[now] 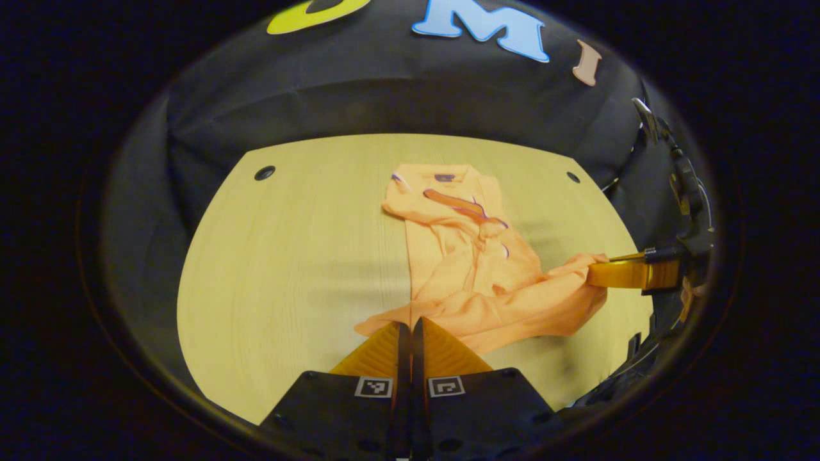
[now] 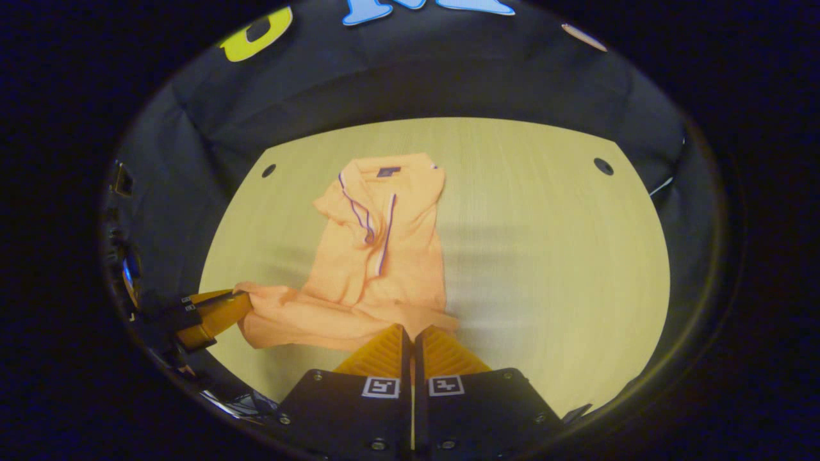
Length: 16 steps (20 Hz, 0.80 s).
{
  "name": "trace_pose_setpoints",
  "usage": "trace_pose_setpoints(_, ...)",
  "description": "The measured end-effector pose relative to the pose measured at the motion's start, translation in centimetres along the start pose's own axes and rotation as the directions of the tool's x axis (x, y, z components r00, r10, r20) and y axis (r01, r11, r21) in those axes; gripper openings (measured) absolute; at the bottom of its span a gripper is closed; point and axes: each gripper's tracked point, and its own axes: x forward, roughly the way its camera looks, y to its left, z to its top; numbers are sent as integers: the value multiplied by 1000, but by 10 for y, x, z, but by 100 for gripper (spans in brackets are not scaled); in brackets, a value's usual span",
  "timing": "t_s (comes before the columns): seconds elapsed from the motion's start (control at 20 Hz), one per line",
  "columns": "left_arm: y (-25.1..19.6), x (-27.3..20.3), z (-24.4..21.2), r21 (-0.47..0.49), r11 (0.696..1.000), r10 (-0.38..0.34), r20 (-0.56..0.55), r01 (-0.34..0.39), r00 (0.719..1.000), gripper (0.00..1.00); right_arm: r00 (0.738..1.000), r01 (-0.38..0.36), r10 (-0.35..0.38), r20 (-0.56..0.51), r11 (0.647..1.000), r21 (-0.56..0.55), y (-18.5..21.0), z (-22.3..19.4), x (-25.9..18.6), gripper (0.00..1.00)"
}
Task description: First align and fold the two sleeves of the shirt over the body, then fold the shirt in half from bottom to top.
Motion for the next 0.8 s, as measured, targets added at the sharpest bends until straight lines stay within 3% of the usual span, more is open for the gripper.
trace_pose_setpoints(0.35,16,44,112,-17,1000,7,123,-5,992,6,990,12,-15,142,1000,25,-3,112,9,2)
trace_pose_setpoints(0.8,20,121,201,16,1000,-4,208,1,978,6,968,29,-61,245,991,134,-28,191,66,2)
